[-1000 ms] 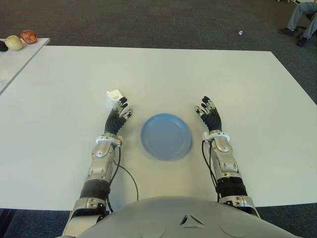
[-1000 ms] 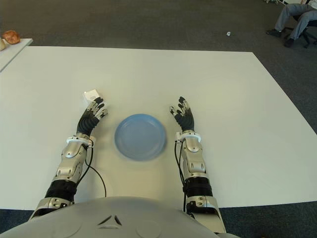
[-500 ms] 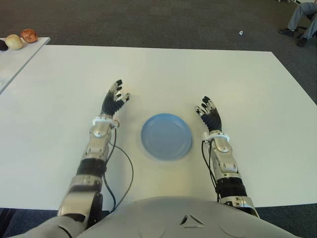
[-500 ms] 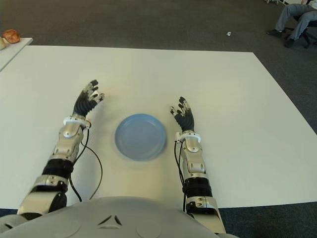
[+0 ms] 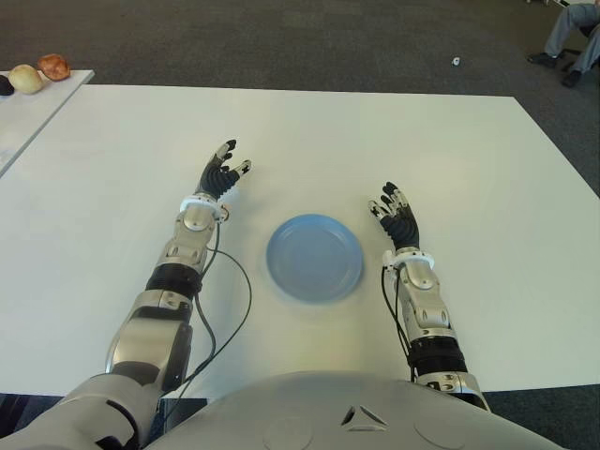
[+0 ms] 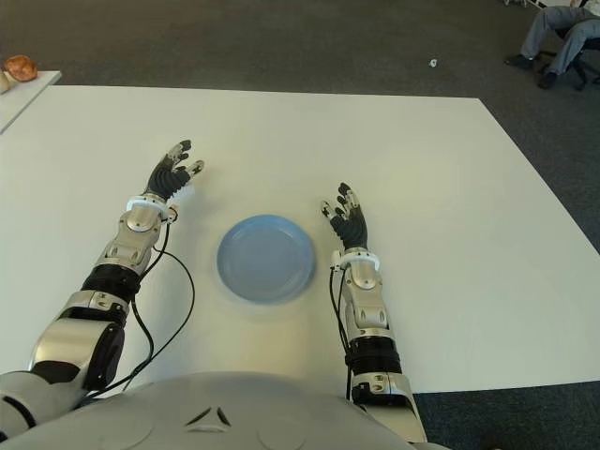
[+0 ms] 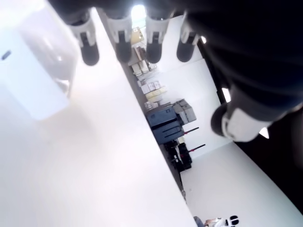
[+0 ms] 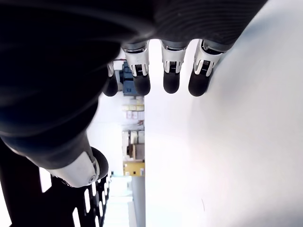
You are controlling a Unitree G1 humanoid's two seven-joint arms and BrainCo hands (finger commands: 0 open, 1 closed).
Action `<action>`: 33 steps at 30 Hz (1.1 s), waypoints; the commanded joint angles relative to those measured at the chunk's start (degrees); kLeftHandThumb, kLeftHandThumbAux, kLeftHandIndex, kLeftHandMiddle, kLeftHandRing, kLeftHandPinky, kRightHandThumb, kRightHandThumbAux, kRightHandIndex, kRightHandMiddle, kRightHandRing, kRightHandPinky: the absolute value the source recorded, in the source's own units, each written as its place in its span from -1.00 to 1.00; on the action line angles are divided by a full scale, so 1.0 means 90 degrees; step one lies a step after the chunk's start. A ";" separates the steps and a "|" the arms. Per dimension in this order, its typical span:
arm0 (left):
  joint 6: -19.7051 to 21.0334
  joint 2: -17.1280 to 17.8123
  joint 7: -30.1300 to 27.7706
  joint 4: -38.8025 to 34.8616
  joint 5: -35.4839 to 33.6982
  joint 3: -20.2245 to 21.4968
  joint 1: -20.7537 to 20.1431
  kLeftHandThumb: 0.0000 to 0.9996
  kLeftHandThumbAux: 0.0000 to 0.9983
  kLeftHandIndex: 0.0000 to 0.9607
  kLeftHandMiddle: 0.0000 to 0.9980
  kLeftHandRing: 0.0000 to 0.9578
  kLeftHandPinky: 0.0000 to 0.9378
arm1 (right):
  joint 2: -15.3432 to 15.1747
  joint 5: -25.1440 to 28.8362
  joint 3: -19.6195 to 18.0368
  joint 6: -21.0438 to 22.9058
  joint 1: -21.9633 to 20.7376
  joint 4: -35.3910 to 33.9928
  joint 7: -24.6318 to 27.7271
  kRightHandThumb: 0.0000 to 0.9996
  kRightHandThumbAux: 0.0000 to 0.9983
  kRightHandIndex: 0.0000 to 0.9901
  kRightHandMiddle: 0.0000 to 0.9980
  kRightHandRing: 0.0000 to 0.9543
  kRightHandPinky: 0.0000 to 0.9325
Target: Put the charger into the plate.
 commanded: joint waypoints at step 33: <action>-0.1337 0.1432 0.3535 0.3092 0.4662 -0.3941 -0.1932 -0.65 -0.25 -1.00 -1.00 -1.00 -1.00 | -0.0133 0.0078 0.0009 0.0027 0.0285 0.0008 0.0218 -0.95 0.38 -0.98 -0.89 -0.89 -0.83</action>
